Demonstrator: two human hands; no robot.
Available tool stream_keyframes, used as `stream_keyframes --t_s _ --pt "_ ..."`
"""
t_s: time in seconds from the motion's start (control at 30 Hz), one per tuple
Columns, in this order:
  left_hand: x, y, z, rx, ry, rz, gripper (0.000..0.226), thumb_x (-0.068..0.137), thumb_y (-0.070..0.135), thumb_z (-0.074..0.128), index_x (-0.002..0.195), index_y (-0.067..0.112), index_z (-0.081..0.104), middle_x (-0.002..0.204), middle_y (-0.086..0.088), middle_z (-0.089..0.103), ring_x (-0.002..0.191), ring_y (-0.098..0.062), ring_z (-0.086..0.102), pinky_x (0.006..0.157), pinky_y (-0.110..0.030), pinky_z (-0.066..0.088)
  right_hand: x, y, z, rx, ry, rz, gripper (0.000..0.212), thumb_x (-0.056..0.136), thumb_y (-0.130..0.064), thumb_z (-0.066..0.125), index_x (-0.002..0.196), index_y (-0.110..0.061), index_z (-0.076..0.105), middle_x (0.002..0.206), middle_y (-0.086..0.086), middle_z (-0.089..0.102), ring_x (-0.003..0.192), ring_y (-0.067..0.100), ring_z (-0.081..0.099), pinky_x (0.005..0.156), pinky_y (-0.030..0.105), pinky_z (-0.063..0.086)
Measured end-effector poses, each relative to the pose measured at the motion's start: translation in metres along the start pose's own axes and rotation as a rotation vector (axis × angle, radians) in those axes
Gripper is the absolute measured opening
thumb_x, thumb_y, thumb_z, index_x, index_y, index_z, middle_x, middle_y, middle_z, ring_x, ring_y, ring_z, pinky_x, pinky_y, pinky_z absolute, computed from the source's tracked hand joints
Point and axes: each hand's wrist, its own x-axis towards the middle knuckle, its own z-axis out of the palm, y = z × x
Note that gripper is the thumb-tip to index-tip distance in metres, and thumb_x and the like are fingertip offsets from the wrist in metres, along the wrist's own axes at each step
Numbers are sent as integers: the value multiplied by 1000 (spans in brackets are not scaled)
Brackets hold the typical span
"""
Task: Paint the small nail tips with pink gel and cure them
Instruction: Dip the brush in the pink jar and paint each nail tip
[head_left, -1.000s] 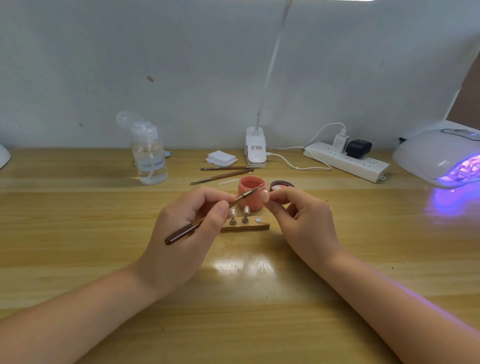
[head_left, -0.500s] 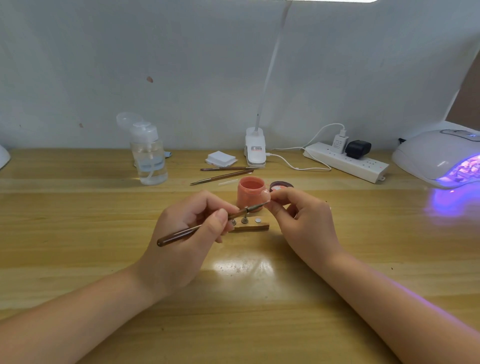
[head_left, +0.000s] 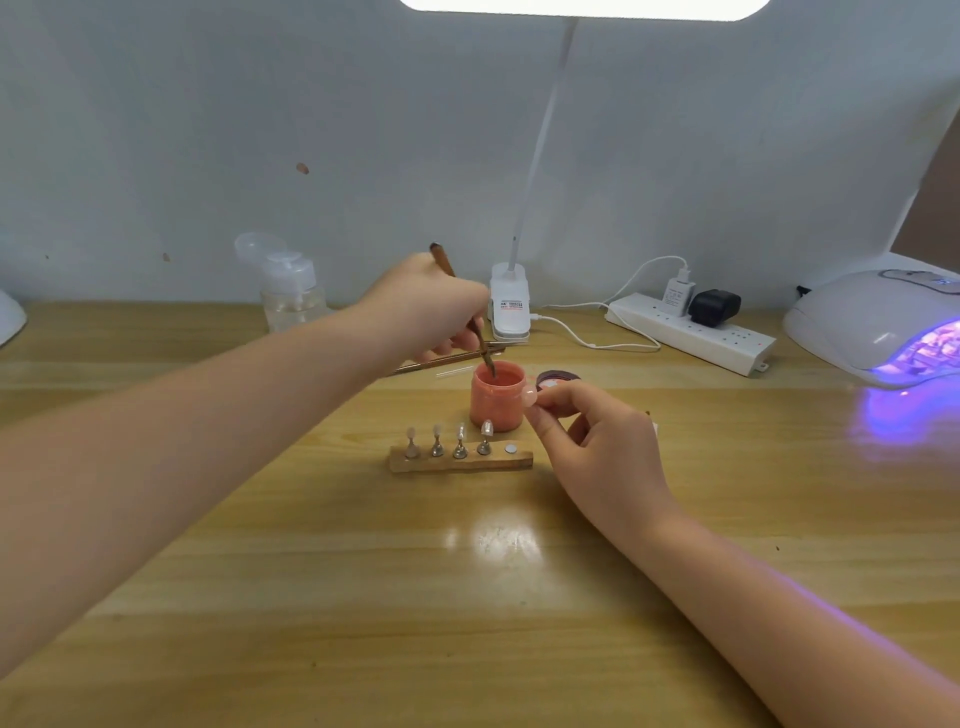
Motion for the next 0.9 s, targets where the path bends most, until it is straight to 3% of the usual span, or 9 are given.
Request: stream_keyframes --t_s 0.1,0.23,0.33,0.5,0.73,0.9 --pt "8 2 15 89 -55 2 17 83 15 54 73 9 67 50 3 66 30 -2 47 33 -9 29 0 1 1 -11 19 -10 8 85 -20 72 86 -28 70 81 -14 68 50 8 47 54 15 36" --pt "8 -1 26 130 -104 -66 13 85 16 54 84 9 65 49 4 65 38 -8 44 34 -10 27 0 1 2 -19 6 -33 7 85 -20 71 86 -27 70 82 -15 68 50 6 48 53 13 34" --pt "8 -4 17 4 -56 -102 17 87 12 54 86 4 69 45 2 62 28 -4 44 30 -7 24 -1 1 2 -27 -9 -38 6 86 -19 71 88 -24 71 82 -14 68 49 6 47 55 19 37" --pt "7 -19 -11 -199 19 -182 21 85 17 51 79 10 70 47 6 62 43 -8 39 42 -18 25 -1 -2 0 -27 -26 -21 5 86 -18 70 90 -22 72 85 -12 69 50 4 47 57 22 40" --pt "1 -45 -29 -360 -32 -315 22 87 20 47 82 12 68 52 5 61 43 -9 38 38 -15 28 -1 -3 -1 -39 -36 -4 7 86 -19 70 91 -22 73 89 -12 70 48 8 47 58 30 47" --pt "-16 -49 -30 -559 47 -247 22 90 19 48 84 11 68 53 5 61 48 -9 36 38 -14 26 -1 -3 -1 -45 -26 -7 5 86 -20 70 88 -23 72 85 -15 69 48 11 47 55 24 43"
